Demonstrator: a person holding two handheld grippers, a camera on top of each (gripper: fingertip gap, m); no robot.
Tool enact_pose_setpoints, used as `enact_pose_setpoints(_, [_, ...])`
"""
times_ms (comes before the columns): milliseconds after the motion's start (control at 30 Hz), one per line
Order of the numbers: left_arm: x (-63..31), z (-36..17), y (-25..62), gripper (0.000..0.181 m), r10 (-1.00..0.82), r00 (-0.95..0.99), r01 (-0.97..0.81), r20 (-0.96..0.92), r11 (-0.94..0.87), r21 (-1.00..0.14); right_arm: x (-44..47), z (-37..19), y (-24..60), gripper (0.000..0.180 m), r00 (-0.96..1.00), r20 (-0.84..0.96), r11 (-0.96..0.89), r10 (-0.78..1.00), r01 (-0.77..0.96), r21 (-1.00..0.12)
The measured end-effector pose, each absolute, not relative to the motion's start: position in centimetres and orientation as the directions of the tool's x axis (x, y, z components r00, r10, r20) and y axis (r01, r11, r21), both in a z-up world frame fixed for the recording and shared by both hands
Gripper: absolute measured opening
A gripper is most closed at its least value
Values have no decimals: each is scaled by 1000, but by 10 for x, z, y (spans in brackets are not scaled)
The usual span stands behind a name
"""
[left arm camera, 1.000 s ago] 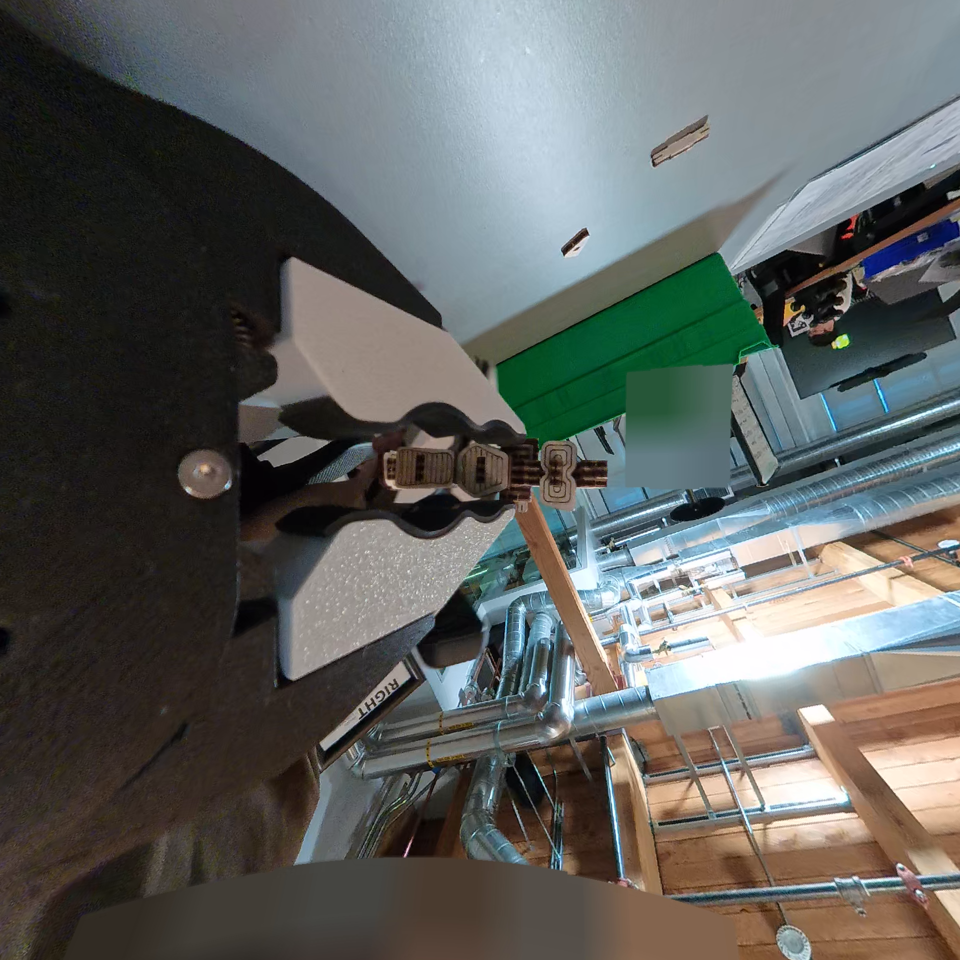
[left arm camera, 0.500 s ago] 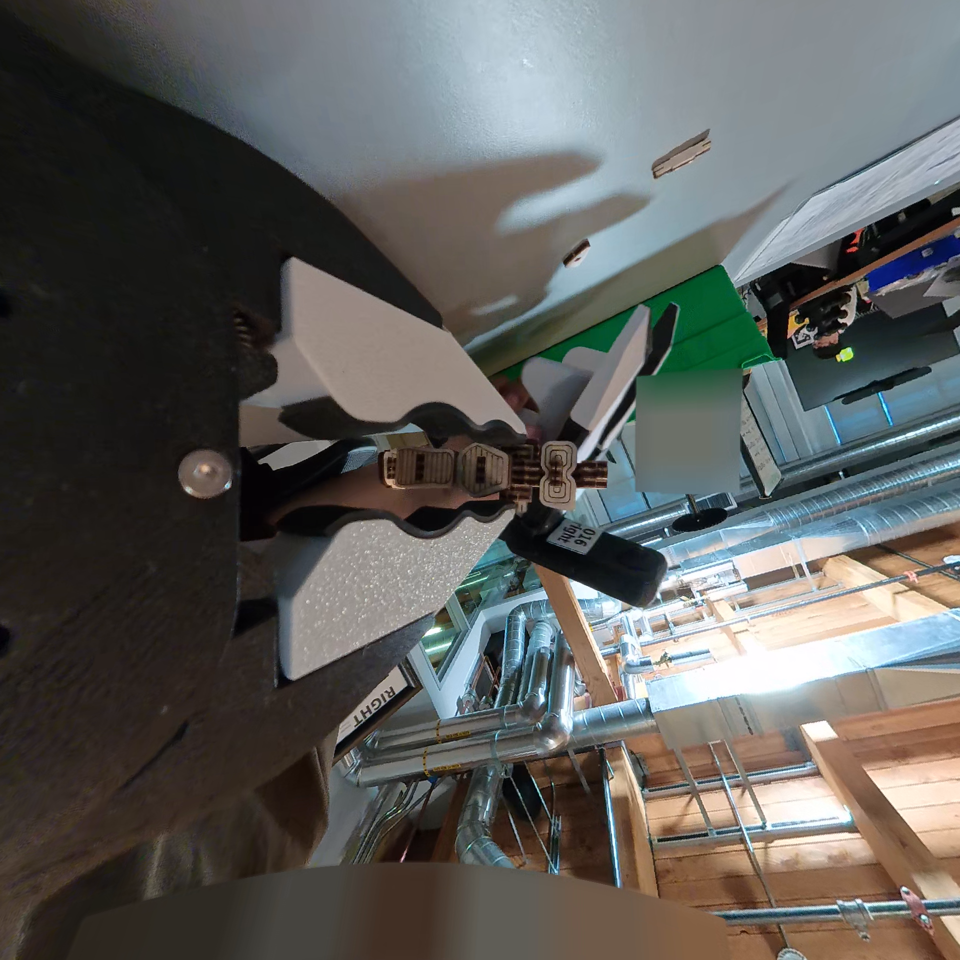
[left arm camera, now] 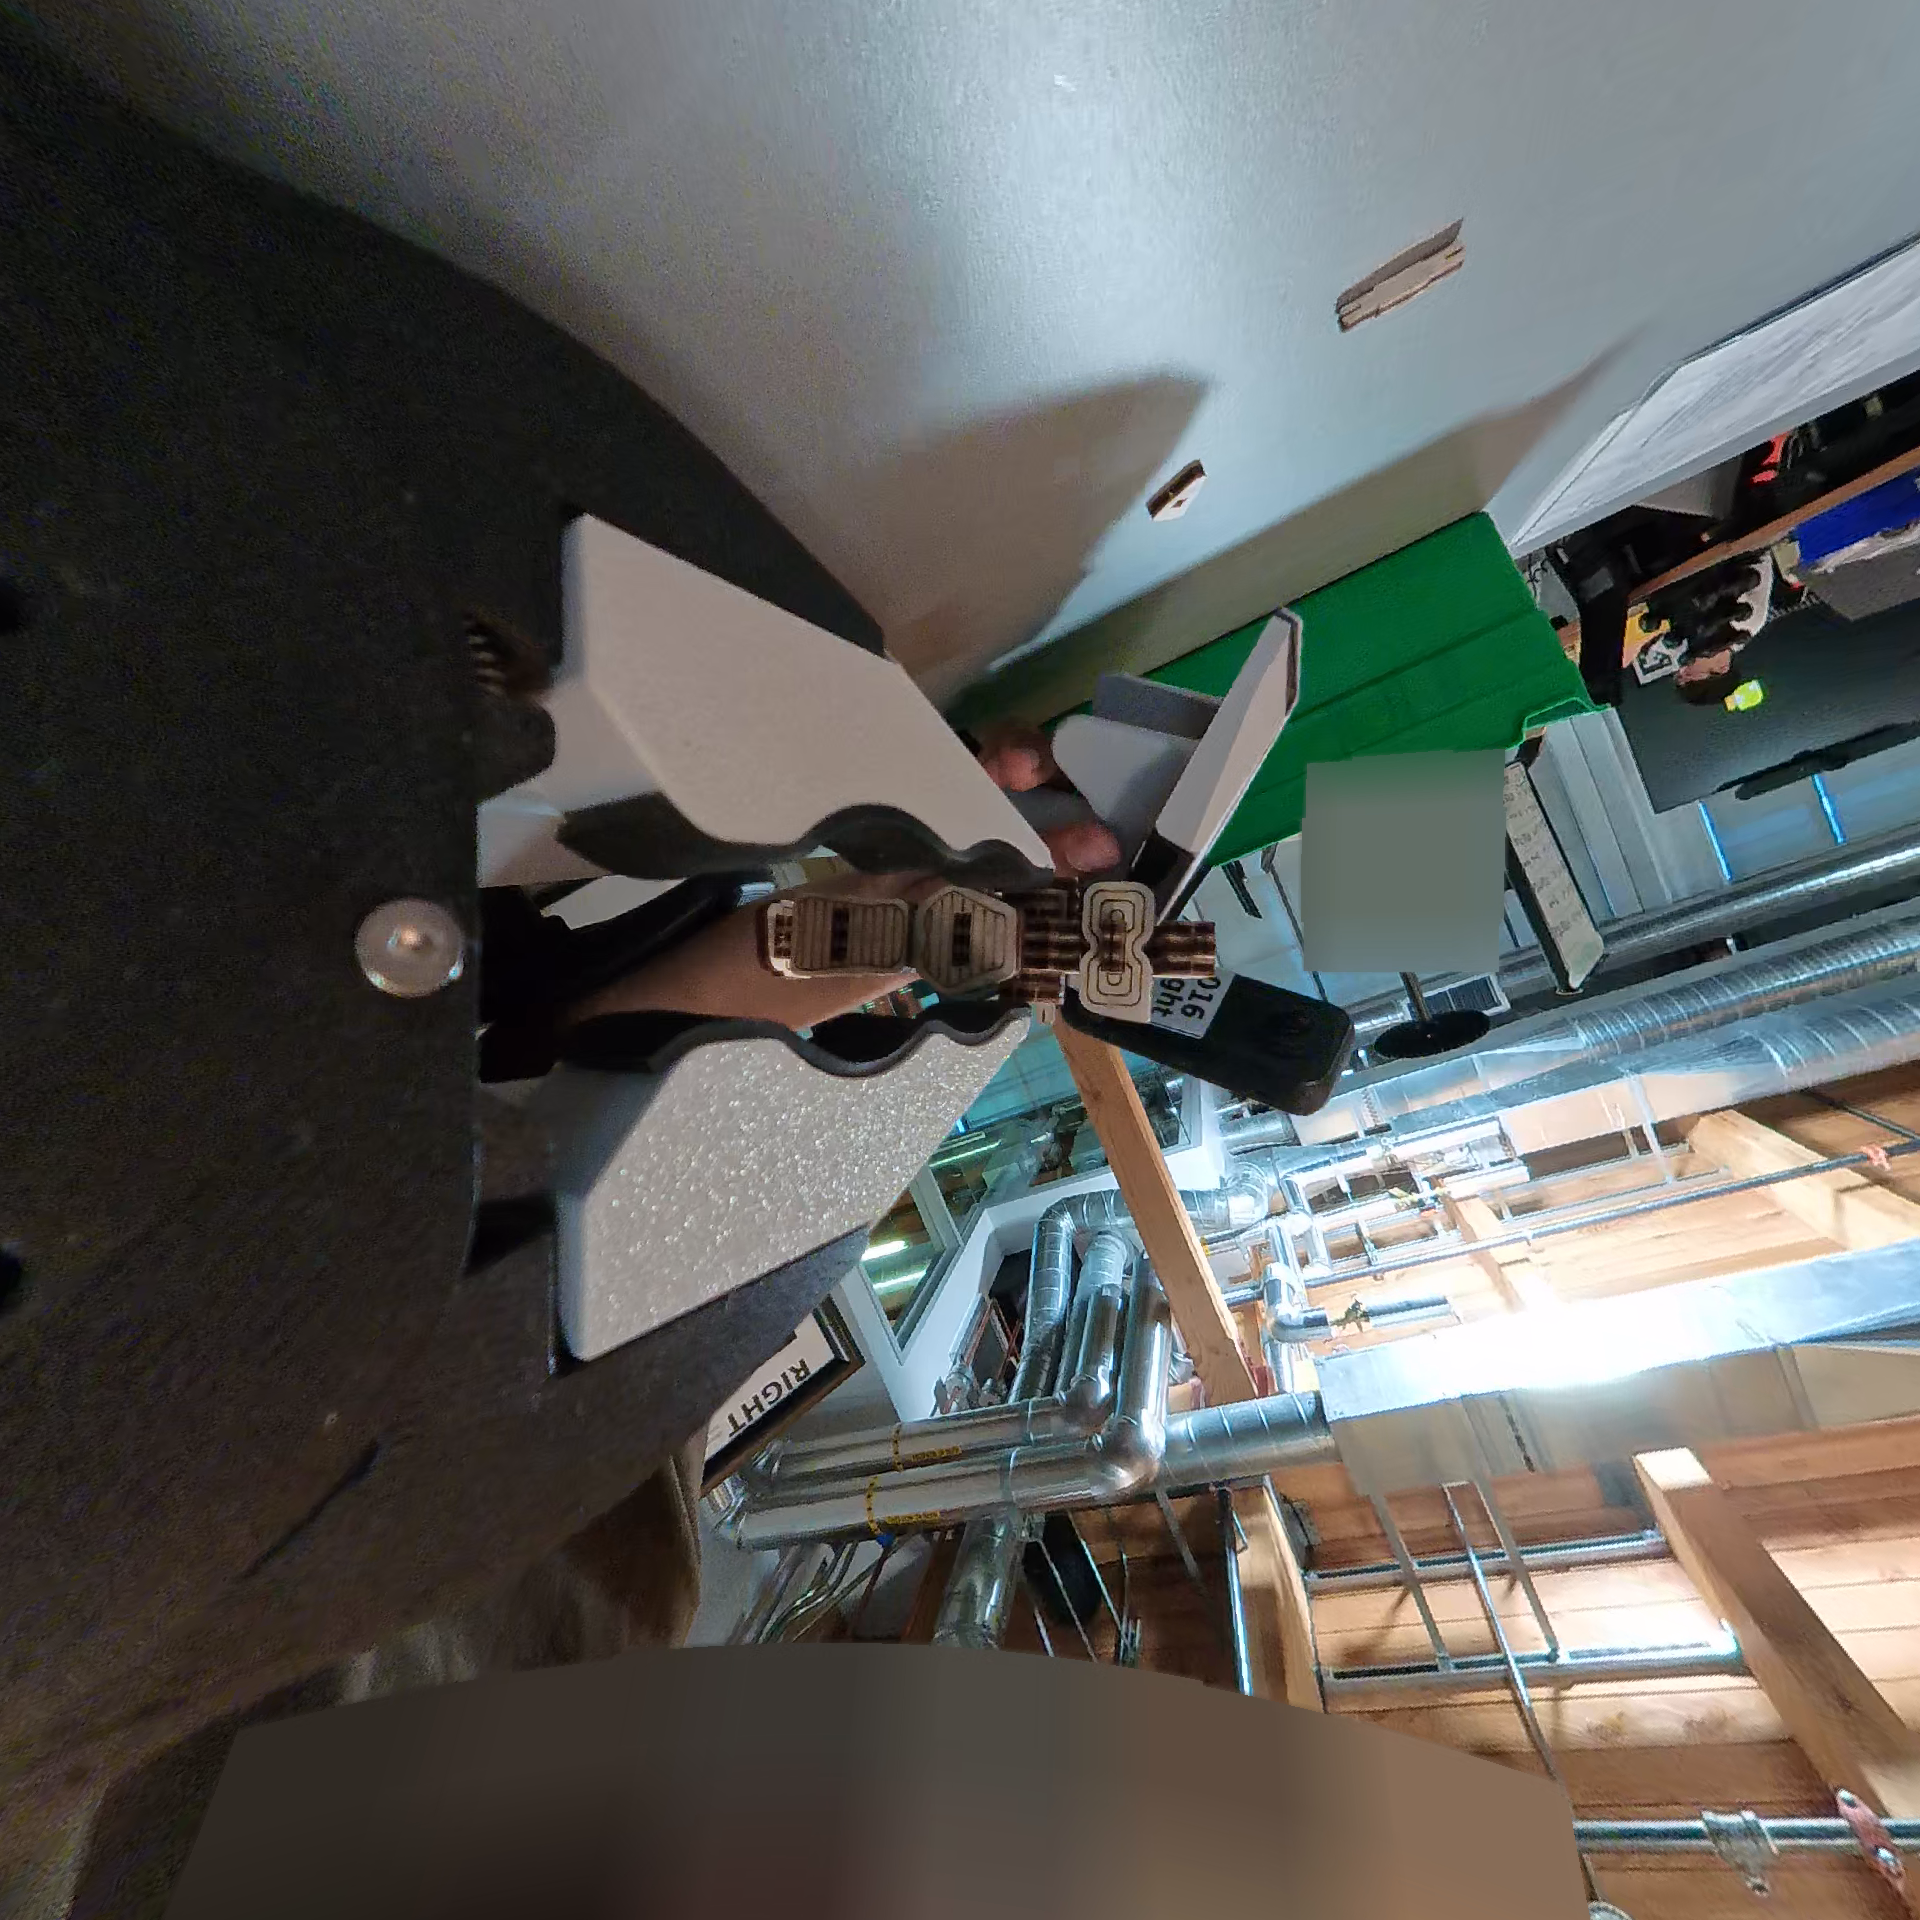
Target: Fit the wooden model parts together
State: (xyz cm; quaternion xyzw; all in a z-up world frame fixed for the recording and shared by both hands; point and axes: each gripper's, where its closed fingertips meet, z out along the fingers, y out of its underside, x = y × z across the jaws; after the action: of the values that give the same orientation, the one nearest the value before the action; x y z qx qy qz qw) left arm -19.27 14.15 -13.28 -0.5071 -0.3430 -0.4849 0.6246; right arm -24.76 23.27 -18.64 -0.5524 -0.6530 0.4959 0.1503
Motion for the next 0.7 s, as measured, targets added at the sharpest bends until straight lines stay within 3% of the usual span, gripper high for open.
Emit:
enact_pose_setpoints(167, [-194, -133, 142, 18, -256, 291, 955, 922, 16, -296, -246, -187, 242, 0, -363, -260, -25, 895, 540, -841])
enact_pose_setpoints(367, [-194, -133, 142, 18, -257, 286, 956, 923, 15, -292, -240, -200, 236, 27, -412, -164, 104, 897, 554, -826])
enact_pose_setpoints(700, [-196, -134, 154, 18, -261, 267, 961, 928, -5, -278, -242, -212, 235, 30, -408, -2, 244, 913, 550, -799])
